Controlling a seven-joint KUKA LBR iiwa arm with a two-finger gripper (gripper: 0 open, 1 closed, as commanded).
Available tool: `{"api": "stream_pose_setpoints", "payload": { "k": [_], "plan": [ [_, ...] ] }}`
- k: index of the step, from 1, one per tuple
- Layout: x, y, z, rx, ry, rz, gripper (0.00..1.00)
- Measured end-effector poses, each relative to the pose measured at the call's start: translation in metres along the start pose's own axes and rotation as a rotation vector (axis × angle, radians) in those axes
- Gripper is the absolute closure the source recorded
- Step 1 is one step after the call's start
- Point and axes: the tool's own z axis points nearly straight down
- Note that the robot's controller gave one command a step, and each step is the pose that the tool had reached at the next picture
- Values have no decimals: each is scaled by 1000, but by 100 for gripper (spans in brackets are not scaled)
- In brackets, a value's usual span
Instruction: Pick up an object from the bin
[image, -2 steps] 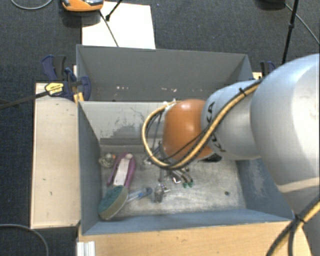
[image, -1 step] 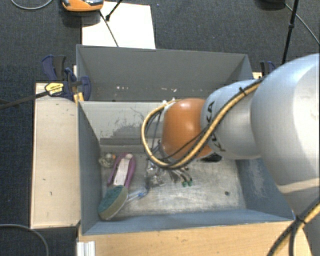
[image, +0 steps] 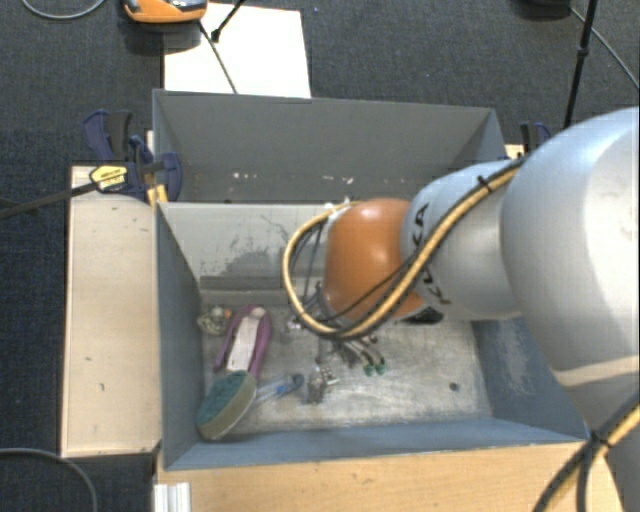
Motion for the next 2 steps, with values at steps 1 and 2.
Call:
{"api": "stream_pose_setpoints", "payload": {
  "k": [1, 2],
  "plan": [
    [10, -25, -3, 0, 8, -109, 0],
    [-52, 71, -29, 19, 12, -103, 0]
  ]
}}
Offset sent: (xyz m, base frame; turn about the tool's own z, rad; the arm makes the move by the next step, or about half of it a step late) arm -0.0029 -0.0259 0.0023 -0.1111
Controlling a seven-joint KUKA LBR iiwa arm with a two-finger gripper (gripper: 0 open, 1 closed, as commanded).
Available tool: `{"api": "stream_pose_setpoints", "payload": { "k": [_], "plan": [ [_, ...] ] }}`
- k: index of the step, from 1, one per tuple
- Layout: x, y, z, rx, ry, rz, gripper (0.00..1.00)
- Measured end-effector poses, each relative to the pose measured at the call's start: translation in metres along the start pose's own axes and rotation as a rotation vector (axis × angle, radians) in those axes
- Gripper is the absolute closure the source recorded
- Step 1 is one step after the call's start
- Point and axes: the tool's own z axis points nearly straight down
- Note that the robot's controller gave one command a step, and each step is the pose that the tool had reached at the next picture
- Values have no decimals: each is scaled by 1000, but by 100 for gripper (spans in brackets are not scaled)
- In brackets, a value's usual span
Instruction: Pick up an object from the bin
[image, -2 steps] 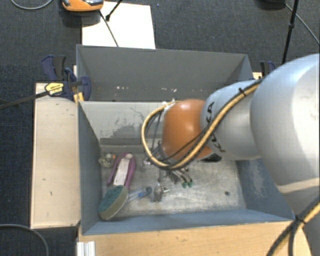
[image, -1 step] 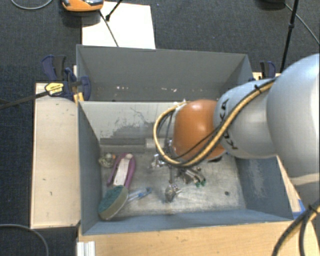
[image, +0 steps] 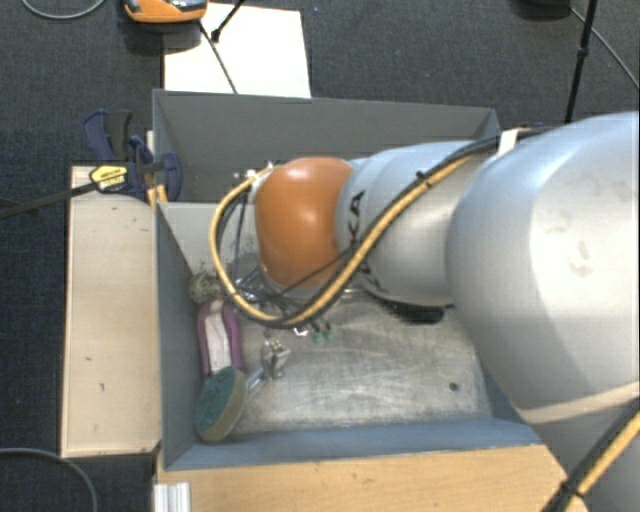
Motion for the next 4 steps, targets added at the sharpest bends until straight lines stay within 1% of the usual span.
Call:
{"api": "stream_pose_setpoints", "payload": {
  "k": [1, 2, 3, 4],
  "plan": [
    [-33, 1, -13, -21, -9, 425, 0],
    [-28, -8, 14, -25, -17, 417, 0],
    [-12, -24, 17, -34, 1, 820, 0],
    [-13, -25, 17, -32, -2, 814, 100]
  ]
}}
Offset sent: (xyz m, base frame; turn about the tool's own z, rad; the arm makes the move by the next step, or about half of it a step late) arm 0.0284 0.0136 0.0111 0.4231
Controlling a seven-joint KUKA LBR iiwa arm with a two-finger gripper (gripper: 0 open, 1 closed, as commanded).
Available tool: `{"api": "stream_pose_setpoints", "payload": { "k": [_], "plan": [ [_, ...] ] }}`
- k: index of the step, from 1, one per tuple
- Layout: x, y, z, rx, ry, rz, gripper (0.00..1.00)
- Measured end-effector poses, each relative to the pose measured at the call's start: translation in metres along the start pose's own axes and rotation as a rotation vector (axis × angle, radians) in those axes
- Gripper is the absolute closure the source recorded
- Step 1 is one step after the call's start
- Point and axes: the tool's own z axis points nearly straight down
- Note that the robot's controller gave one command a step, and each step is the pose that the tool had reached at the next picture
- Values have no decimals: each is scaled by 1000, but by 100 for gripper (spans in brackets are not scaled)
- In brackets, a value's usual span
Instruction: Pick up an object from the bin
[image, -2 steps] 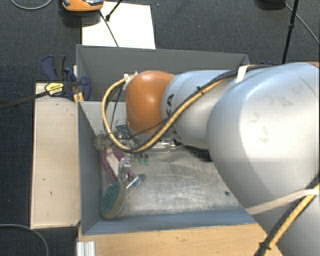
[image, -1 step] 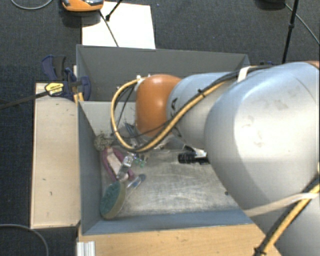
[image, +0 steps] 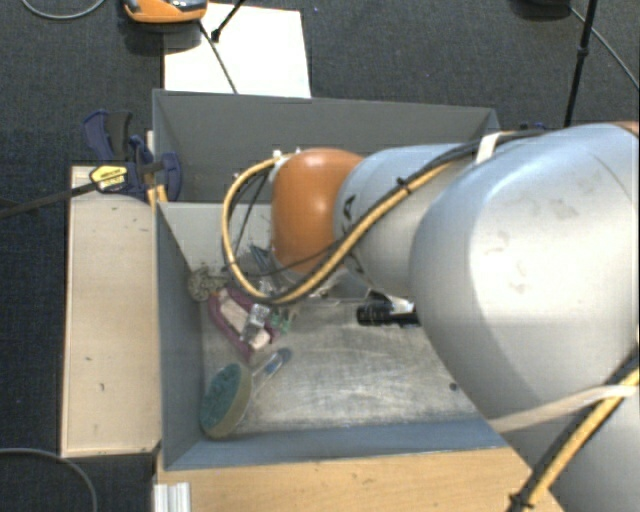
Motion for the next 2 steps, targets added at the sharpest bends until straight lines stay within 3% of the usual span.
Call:
{"api": "stream_pose_setpoints", "payload": {
  "k": [1, 2],
  "plan": [
    [15, 10, 0, 6, -43, -246, 100],
    [46, 46, -134, 5, -8, -429, 100]
  ]
}}
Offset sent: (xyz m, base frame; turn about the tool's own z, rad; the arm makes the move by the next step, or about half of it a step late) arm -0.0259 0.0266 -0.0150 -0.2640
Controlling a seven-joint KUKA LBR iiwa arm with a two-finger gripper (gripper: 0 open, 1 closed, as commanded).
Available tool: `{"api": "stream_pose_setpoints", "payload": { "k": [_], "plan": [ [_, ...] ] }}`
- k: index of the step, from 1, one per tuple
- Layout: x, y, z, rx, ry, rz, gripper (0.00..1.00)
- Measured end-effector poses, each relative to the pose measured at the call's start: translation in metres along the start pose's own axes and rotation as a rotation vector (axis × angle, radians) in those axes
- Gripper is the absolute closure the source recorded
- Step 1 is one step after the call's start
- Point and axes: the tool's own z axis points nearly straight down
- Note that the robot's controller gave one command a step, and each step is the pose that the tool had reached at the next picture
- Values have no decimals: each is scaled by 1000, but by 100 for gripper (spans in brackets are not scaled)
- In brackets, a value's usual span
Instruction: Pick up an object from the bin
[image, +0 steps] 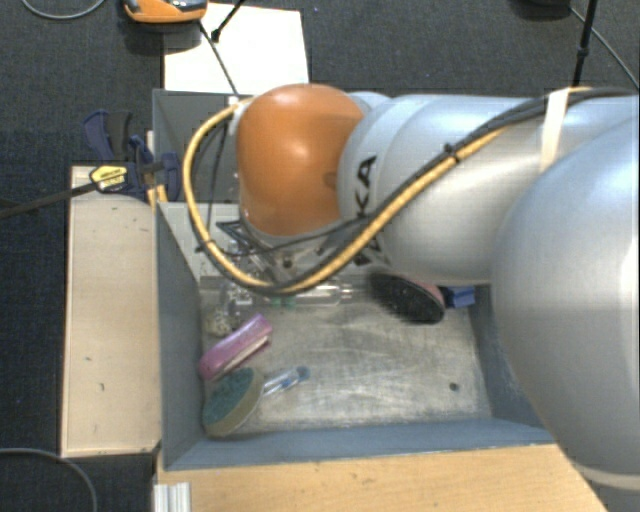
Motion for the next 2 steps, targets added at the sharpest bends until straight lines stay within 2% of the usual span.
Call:
{"api": "stream_pose_setpoints", "payload": {
  "k": [1, 2],
  "plan": [
    [2, -1, 5, 4, 8, -1, 0],
    [12, -37, 118, -4, -11, -193, 0]
  ]
}}
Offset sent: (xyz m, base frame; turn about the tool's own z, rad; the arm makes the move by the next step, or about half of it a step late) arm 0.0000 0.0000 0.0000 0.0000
